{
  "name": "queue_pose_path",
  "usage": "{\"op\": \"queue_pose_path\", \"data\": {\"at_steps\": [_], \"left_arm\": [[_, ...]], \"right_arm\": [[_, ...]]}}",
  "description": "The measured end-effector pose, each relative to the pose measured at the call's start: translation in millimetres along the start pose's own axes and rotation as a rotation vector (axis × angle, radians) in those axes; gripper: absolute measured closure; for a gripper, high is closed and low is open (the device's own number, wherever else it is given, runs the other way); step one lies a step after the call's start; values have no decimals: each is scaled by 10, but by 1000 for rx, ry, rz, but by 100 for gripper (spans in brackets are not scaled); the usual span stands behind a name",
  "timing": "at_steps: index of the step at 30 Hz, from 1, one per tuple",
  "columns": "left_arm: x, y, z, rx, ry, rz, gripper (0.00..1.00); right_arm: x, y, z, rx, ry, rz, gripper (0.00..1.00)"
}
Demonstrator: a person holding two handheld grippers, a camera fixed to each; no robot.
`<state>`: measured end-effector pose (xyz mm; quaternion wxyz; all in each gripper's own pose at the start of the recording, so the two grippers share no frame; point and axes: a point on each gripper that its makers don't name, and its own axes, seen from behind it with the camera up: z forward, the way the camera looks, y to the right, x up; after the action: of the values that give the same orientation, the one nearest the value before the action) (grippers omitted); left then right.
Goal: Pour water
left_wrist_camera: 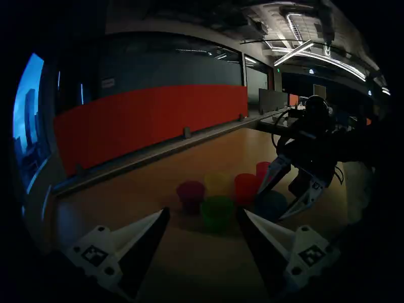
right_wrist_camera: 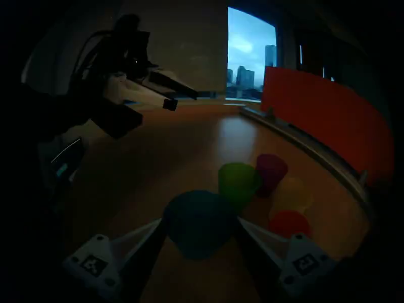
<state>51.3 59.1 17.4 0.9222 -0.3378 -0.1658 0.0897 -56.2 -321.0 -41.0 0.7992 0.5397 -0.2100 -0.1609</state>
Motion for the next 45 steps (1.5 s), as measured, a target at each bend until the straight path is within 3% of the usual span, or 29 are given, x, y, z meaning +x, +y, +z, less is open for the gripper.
{"op": "queue_pose_path", "data": {"at_steps": [18,35,45], "left_arm": [[-5,133,150,-20,-16,-3,2],[19,190,221,-33,-17,-1,2],[39,232,247,-42,-11,-4,2]], "right_arm": [[443,69,-493,-55,110,15,2],[711,110,-732,-85,210,22,3],[1030,94,-927,-93,313,18,3]]}}
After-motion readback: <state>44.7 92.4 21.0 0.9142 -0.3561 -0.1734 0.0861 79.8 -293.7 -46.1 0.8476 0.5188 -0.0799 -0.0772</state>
